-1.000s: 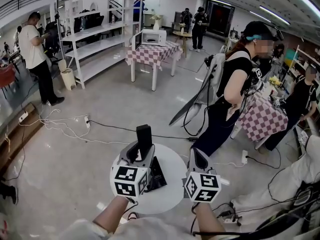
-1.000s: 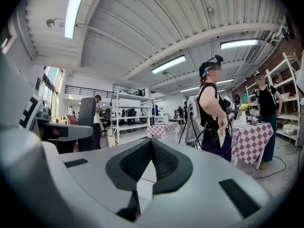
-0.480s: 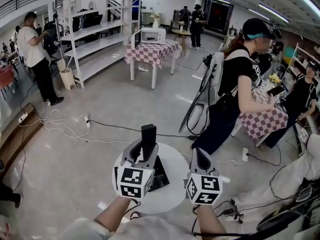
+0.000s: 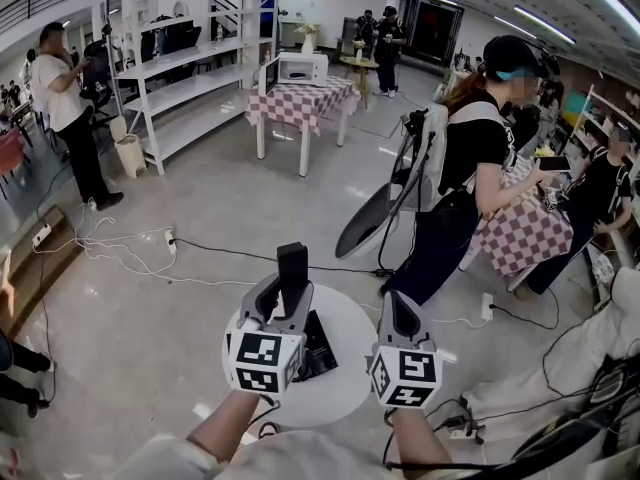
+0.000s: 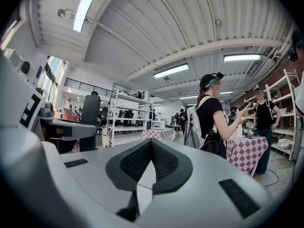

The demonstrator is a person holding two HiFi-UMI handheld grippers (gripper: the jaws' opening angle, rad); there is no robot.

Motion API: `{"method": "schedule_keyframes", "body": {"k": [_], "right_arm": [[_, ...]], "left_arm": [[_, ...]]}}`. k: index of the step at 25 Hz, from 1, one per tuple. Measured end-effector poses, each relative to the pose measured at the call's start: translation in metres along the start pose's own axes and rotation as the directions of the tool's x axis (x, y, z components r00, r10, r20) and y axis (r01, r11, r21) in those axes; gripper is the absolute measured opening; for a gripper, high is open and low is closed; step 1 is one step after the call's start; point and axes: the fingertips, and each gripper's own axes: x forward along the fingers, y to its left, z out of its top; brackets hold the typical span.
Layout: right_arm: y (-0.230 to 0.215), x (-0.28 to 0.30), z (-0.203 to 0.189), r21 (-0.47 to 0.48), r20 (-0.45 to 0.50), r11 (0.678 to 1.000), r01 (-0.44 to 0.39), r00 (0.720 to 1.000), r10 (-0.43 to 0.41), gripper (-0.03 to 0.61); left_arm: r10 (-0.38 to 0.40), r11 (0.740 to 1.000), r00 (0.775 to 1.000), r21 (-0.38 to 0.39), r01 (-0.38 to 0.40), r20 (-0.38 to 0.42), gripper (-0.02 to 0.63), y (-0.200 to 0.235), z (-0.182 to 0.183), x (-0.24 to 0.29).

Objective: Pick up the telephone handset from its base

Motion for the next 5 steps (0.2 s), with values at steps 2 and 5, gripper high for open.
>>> {"method": "schedule_keyframes", "body": {"k": [2, 5], "right_arm": [[0.0023, 0.0012, 0.0018, 0.0, 0.001, 1.0, -0.005, 1.0, 0.005, 0.025], [0.0058, 0.0037, 0.0027, -0.003, -0.001, 1.0, -0.013, 1.0, 0.013, 0.025]], "left_arm": [[0.003, 1.0, 1.0, 0.0, -0.003, 0.003, 0.187, 0.0027, 0.0013, 0.0001], [0.008, 1.0, 1.0, -0.005, -0.008, 0.004, 0.187, 0.0075, 0.0011, 0.0001]]}}
